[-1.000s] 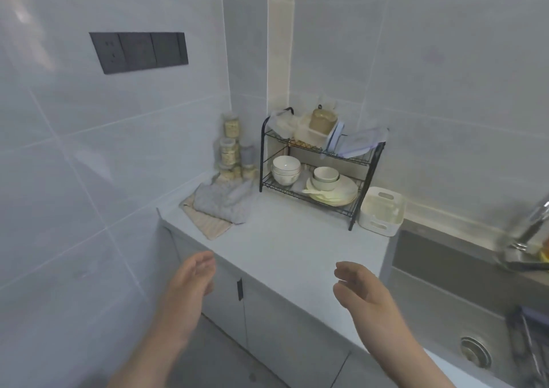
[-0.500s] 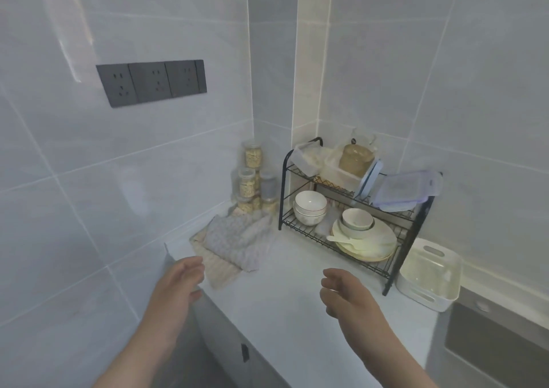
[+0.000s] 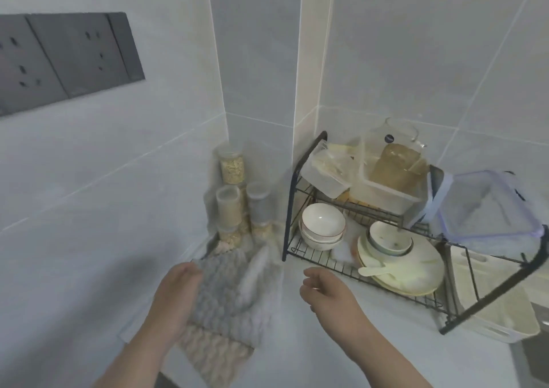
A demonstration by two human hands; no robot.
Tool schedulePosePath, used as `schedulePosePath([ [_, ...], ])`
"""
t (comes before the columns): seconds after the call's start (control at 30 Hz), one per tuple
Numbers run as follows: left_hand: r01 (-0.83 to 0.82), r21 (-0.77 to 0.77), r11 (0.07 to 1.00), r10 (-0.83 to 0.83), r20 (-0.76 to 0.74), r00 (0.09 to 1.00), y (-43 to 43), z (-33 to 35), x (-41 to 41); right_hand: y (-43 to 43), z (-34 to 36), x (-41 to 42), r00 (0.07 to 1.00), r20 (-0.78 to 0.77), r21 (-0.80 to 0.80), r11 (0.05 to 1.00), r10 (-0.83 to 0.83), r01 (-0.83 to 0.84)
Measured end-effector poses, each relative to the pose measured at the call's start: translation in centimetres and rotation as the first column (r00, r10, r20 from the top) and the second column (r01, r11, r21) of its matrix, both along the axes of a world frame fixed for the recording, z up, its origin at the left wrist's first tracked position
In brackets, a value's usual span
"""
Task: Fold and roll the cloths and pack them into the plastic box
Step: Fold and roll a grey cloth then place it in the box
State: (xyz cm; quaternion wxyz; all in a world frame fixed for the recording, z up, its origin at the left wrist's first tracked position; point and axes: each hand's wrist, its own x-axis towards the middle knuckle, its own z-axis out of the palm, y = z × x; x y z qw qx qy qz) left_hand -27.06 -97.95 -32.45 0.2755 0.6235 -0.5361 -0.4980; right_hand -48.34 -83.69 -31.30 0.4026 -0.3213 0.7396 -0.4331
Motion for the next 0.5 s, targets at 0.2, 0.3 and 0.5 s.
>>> schedulePosePath([
  [0.2,0.249,0.011,0.969,-0.238,0.328,0.914,-8.7,-7.0,-0.8,-11.6,-4.1,1.4,0.995,-0.084,0.133,0.989,-0.045,0.056],
  [0.3,0.316,0.032,0.948,-0.296,0.453,0.841,-10.6,-10.9,-0.7,-15.6,-6.6,1.9,0.995,-0.090,0.195,0.979,-0.042,0.059],
  [0.5,0.370,-0.135,0.919,-0.241,0.550,0.800,-12.1,-14.4,-1.4,-20.0,-10.3,2.1,0.978,-0.207,0.190,0.982,0.024,0.016],
])
